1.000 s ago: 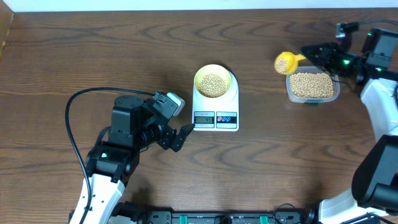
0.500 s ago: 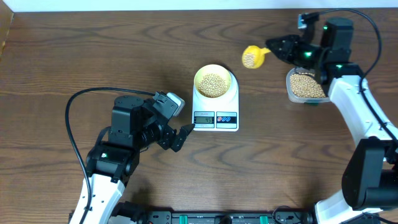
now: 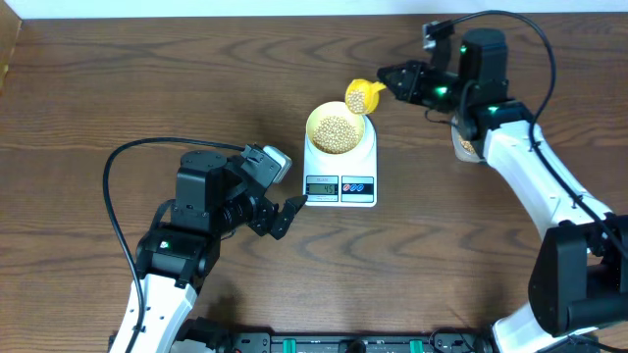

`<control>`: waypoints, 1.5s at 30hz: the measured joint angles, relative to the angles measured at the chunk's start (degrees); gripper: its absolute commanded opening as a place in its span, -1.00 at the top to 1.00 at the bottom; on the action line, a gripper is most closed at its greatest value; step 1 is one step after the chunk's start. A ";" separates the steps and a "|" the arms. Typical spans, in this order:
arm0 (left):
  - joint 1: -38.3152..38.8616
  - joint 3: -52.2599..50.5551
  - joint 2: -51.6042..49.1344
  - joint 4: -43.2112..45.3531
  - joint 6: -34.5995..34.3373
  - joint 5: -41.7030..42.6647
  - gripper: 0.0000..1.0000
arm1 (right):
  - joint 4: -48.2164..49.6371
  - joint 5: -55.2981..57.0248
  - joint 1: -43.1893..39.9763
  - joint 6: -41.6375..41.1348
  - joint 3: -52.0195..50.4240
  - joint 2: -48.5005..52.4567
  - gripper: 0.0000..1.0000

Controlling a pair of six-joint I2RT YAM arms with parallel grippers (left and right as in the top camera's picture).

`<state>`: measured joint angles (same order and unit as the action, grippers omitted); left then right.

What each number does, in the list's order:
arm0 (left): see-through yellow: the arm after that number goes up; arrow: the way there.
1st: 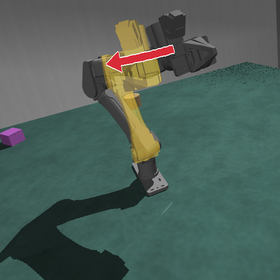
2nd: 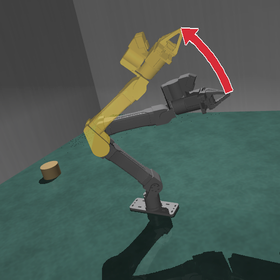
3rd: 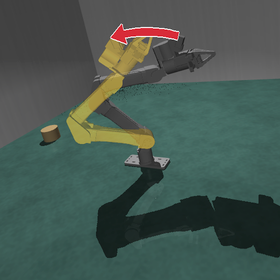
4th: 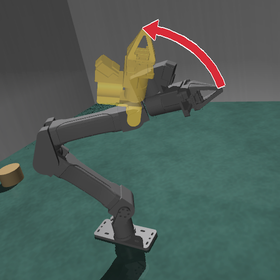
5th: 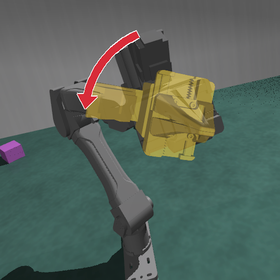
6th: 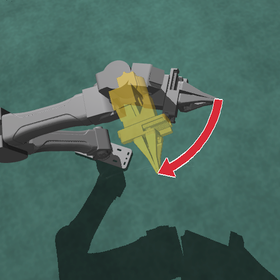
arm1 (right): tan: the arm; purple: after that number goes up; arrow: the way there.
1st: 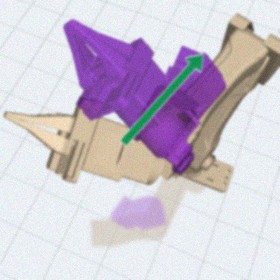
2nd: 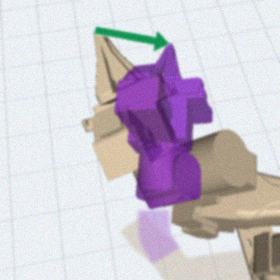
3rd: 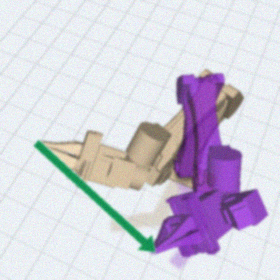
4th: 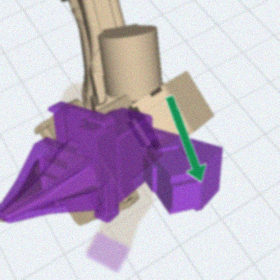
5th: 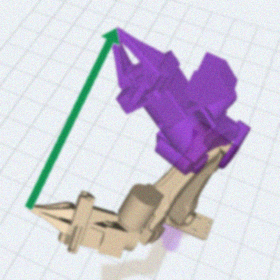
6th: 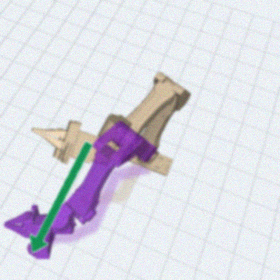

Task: Scoop item into bowl and weigh 50g on scale
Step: 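Tilt the scoop slightly over the bowl to trickle soybeans in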

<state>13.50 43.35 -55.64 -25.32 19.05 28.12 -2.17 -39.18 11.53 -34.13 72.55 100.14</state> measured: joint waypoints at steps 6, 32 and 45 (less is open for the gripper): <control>0.00 0.00 0.00 0.00 0.00 0.00 -0.96 | 0.09 0.85 3.02 6.34 0.00 0.00 0.98; 0.00 0.00 0.00 0.00 0.00 0.00 -0.96 | 0.07 1.66 5.92 30.77 0.00 0.00 0.98; 0.00 0.00 0.00 0.00 0.00 0.00 -0.96 | 0.07 1.70 6.19 31.85 0.00 0.00 0.98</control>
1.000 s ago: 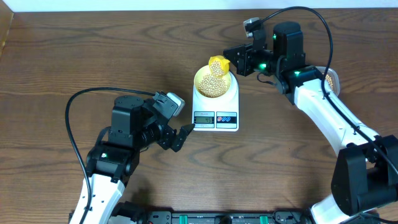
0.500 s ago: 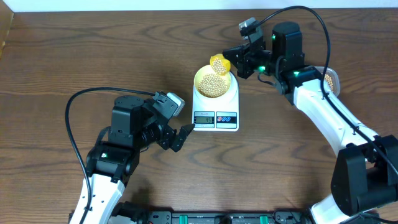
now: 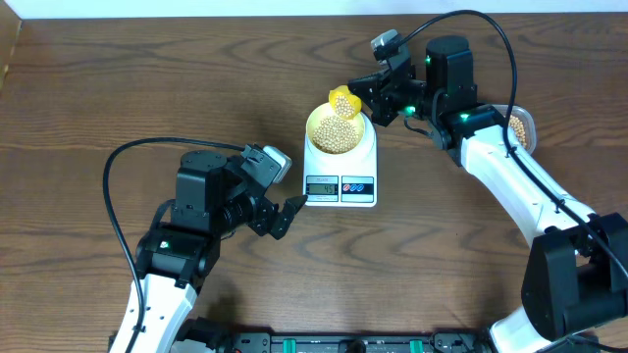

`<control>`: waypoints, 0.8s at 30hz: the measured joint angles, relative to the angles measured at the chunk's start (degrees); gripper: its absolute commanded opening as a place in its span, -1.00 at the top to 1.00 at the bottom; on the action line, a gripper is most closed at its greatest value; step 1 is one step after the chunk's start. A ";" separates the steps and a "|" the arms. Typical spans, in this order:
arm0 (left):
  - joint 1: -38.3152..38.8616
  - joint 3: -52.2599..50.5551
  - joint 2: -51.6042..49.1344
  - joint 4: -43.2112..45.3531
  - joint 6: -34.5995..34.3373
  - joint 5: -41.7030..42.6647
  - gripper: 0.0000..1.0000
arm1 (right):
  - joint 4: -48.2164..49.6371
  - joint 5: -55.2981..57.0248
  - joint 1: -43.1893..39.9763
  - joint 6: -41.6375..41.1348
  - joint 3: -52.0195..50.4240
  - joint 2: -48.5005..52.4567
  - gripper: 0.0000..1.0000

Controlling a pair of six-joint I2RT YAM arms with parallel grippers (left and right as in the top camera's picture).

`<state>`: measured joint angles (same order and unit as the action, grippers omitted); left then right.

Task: Scoop item into bowl and weigh 50g on scale
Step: 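Tilt the scoop slightly over the bowl to trickle soybeans in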

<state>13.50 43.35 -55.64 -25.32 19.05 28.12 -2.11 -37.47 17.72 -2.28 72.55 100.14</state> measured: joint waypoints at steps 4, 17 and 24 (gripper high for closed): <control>0.00 0.00 0.00 0.00 0.00 0.00 -0.96 | 0.02 0.02 0.00 -1.55 0.00 0.00 0.98; 0.00 0.00 0.00 0.00 0.00 0.00 -0.96 | 0.04 0.02 0.00 -19.71 0.00 0.00 0.98; 0.00 0.00 0.00 0.00 0.00 0.00 -0.95 | 0.04 0.04 0.00 -22.38 0.00 0.00 0.98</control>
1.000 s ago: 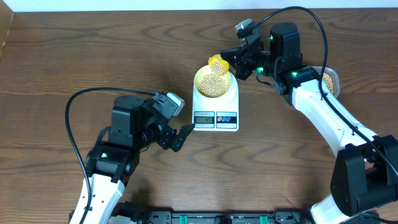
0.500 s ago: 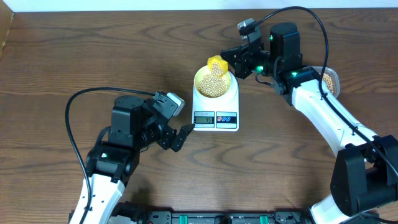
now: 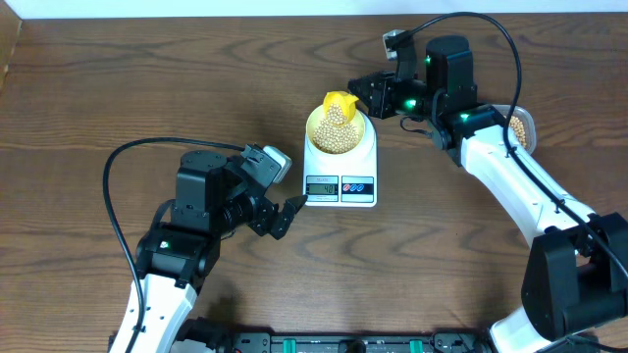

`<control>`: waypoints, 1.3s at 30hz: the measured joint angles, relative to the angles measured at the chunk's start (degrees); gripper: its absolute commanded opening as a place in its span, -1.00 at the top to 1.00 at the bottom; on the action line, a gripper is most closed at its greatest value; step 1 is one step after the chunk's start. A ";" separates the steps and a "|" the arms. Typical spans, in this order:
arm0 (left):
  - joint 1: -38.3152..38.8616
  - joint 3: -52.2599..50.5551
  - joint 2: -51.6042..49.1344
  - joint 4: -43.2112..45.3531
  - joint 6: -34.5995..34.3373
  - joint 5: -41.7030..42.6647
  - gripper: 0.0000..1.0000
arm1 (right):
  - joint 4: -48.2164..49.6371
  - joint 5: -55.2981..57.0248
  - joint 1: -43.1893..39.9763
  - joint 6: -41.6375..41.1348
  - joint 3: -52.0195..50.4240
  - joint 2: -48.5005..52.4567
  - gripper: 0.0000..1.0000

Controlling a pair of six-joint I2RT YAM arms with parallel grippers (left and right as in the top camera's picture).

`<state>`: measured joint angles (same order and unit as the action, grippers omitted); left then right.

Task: Scoop item into bowl and weigh 50g on scale

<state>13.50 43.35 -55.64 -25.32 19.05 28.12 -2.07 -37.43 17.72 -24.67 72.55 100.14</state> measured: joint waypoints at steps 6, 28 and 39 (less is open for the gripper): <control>0.00 0.00 0.00 0.00 0.00 0.00 -0.96 | 0.00 0.59 0.00 -0.57 0.00 0.00 0.98; 0.00 0.00 0.00 0.00 0.00 0.00 -0.96 | -1.53 2.99 0.28 6.10 0.00 0.00 0.98; 0.00 0.00 0.00 0.00 0.00 0.00 -0.96 | -3.26 4.48 0.72 10.54 0.00 0.00 0.98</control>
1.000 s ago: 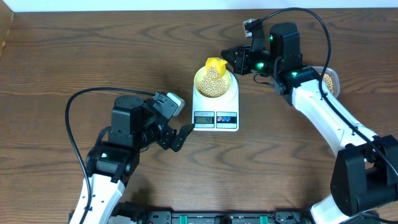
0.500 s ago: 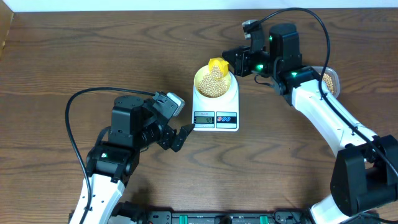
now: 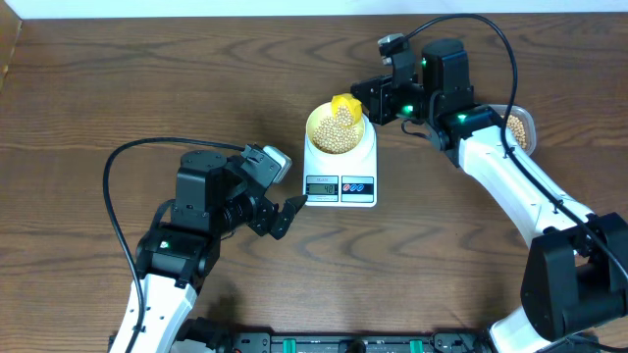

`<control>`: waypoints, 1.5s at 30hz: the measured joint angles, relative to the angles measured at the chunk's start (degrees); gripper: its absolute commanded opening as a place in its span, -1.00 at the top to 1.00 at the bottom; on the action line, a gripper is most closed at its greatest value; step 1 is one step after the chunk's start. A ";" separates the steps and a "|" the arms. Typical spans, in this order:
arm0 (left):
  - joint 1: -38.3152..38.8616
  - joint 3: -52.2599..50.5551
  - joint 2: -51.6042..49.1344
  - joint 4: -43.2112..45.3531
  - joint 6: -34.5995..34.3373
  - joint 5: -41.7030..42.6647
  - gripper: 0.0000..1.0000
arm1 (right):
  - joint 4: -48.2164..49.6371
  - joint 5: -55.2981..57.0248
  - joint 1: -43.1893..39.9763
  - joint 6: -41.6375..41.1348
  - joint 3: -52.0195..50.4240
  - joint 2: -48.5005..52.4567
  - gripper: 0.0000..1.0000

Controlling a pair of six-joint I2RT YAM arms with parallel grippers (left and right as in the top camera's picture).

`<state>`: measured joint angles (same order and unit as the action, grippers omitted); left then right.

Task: Scoop item into bowl and weigh 50g on scale

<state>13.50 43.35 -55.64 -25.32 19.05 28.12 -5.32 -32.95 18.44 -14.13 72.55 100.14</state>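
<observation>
A yellow bowl (image 3: pixel 337 129) heaped with pale round beans stands on the white scale (image 3: pixel 340 163), whose display (image 3: pixel 322 186) faces the front. A yellow scoop (image 3: pixel 345 106) hangs tipped over the bowl's far right rim. My right gripper (image 3: pixel 365 101) is shut on the scoop's handle. The source bowl of beans (image 3: pixel 519 128) sits at the right, partly hidden behind the right arm. Left of the scale's front corner, my left gripper (image 3: pixel 290 210) rests near the table, its fingers slightly apart and holding nothing.
Black cables loop from both arms across the brown wooden table (image 3: pixel 118 88). A rail (image 3: pixel 334 343) runs along the front edge. The right arm (image 3: pixel 510 186) slants from the lower right toward the scale.
The scoop has shifted slightly right and back, from over the bowl's middle-rear to its far right rim. The right gripper moved with it. The left arm is unchanged.
The right gripper first held the loaded scoop just beyond the bowl's right rim, with the arm covering the source bowl. Then it held the scoop tipped over the bowl, then further over its middle. Now the scoop sits back at the far right rim. The left arm stayed still.
</observation>
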 measured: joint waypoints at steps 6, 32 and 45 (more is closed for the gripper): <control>0.00 0.00 0.00 0.00 0.00 0.00 -0.96 | -0.35 0.70 0.63 1.01 0.00 0.00 0.98; 0.00 0.00 0.00 0.00 0.00 0.00 -0.96 | -0.74 3.85 1.36 1.79 0.00 0.00 0.98; 0.00 0.00 0.00 0.00 0.00 0.00 -0.96 | 0.39 4.11 1.36 1.29 0.00 0.00 0.98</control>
<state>13.50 43.35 -55.64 -25.32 19.05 28.12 -4.93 -28.84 19.79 -12.84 72.55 100.14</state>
